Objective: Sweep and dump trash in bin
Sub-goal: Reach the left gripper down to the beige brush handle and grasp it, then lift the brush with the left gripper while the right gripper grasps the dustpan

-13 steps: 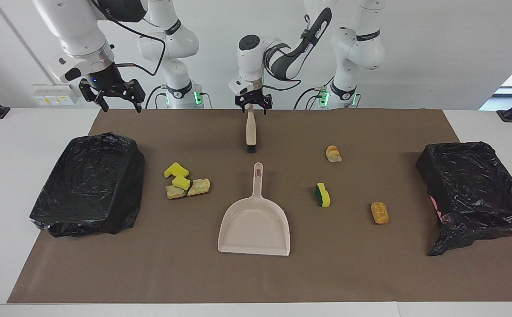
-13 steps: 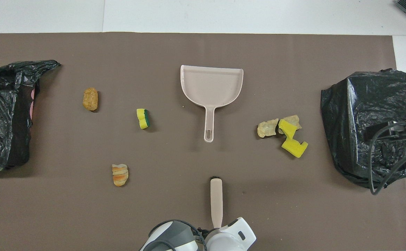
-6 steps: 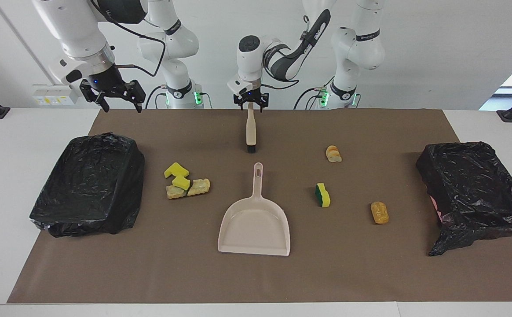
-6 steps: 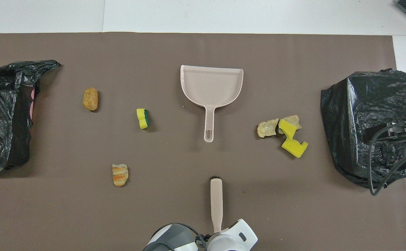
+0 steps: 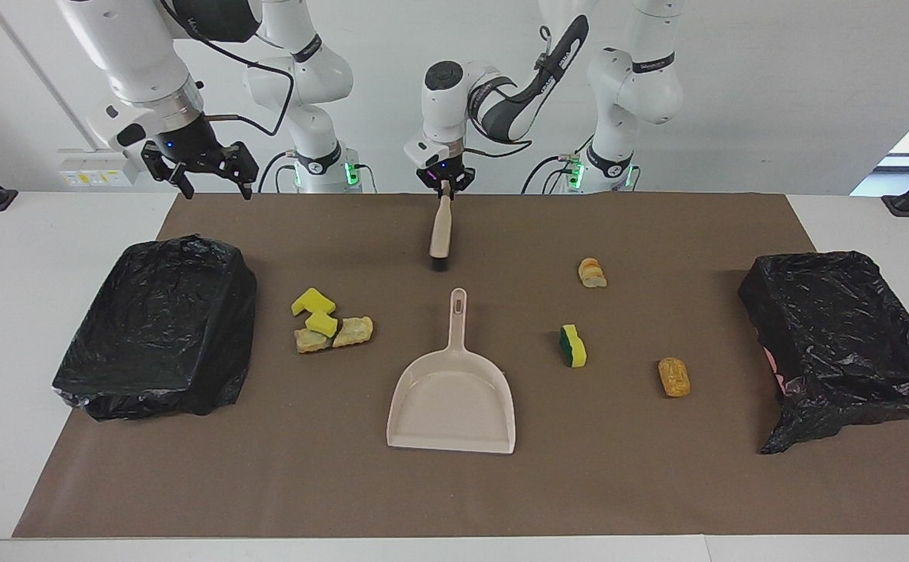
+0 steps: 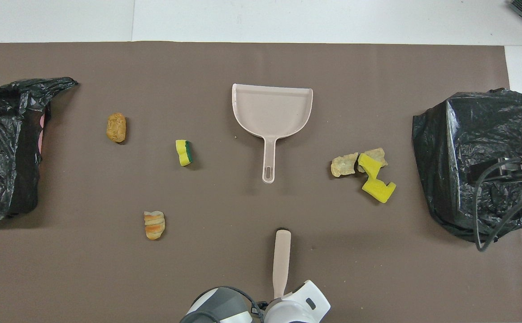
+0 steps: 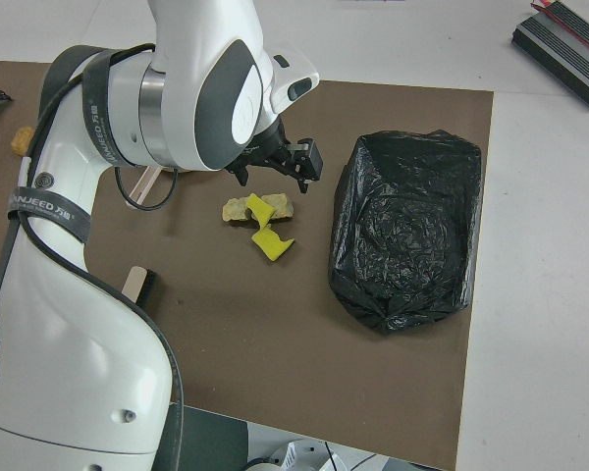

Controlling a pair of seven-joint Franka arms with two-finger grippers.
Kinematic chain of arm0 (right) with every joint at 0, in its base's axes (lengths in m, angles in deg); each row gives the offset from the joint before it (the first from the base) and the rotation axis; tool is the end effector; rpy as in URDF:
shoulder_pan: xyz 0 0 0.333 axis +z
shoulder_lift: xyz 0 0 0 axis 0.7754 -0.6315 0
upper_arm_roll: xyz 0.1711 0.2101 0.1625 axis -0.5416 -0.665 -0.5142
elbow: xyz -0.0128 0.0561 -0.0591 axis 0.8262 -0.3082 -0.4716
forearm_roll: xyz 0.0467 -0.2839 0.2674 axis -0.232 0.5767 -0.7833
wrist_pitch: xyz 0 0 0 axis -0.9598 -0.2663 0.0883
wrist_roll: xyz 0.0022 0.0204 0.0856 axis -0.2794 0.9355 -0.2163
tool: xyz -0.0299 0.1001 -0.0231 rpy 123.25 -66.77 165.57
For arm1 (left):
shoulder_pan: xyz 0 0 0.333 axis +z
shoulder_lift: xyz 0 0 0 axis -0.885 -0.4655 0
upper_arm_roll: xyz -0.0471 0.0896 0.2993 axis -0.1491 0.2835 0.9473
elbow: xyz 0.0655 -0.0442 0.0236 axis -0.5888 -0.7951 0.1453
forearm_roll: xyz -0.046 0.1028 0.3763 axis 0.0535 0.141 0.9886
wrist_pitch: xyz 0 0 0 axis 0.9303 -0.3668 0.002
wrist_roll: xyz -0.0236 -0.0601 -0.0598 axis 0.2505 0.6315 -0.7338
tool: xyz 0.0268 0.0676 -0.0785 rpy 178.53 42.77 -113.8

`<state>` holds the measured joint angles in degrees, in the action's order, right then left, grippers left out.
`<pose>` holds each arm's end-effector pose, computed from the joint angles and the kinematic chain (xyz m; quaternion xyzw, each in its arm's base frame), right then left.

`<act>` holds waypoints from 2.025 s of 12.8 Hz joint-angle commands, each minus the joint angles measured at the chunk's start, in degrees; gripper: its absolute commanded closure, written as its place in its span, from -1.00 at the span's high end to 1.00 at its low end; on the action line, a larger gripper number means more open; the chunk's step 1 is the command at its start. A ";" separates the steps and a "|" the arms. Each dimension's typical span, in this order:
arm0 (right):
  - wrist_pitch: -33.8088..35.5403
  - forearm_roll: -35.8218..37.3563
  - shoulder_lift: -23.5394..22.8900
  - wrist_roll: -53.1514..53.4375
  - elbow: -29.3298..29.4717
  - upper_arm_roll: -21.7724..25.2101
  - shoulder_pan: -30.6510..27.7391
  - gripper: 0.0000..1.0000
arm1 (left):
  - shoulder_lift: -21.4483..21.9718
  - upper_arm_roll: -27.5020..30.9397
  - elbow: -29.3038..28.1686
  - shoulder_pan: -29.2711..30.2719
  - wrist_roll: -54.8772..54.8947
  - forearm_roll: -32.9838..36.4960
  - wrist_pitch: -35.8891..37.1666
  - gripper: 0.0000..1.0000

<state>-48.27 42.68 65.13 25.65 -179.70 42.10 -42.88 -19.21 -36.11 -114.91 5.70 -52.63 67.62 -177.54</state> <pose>0.5150 -0.0139 0.6112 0.9992 -0.0124 -0.0388 0.0050 0.2073 -0.4703 0.3531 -0.9941 0.0885 0.0622 0.0003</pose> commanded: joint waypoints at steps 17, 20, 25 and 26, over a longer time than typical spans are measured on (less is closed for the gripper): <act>-15.06 -13.62 -32.78 29.60 21.13 -5.84 16.99 1.00 | -2.71 1.23 12.79 56.62 38.01 16.34 9.37 -1.00; -21.21 -12.83 -37.26 29.43 20.78 -5.84 20.68 1.00 | -7.98 1.15 18.15 63.04 48.39 18.61 8.22 -1.00; -29.92 -13.09 -37.63 27.50 13.14 -5.93 22.89 1.00 | -11.17 1.06 17.64 63.68 56.04 19.16 5.93 -1.00; -30.71 -13.18 -37.45 27.32 12.00 -5.93 22.97 1.00 | -11.16 1.06 17.46 63.07 59.64 19.07 6.54 -1.00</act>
<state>-76.83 30.64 26.22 54.34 -164.56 36.11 -19.69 -30.31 -34.85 -98.02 69.23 3.01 85.57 -171.41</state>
